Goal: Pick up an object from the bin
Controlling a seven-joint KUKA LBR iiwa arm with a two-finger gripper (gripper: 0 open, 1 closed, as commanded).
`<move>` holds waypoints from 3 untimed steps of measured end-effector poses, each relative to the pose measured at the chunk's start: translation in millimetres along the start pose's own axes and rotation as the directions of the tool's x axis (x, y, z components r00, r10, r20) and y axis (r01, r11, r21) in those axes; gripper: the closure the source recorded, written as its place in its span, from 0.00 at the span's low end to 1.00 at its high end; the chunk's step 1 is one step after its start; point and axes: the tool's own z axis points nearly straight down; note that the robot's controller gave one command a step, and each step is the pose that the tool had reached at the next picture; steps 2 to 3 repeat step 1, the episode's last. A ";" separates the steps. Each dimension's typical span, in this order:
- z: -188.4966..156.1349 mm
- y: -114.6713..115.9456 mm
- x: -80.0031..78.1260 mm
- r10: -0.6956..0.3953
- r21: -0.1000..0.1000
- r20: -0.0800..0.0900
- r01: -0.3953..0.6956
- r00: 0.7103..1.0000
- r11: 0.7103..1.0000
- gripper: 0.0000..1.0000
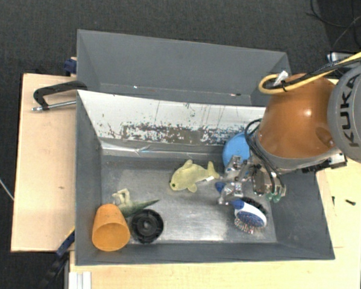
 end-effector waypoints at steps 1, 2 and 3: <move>-21.4 13.9 -23.6 -0.289 -0.002 -0.004 0.289 0.957 0.957 1.00; -21.4 13.9 -23.6 -0.289 -0.002 -0.004 0.289 0.957 0.957 1.00; -21.4 13.9 -23.6 -0.289 -0.002 -0.004 0.289 0.957 0.957 1.00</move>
Offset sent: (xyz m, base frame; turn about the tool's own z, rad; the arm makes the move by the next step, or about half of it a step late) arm 0.0227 0.0109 0.0204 -0.2931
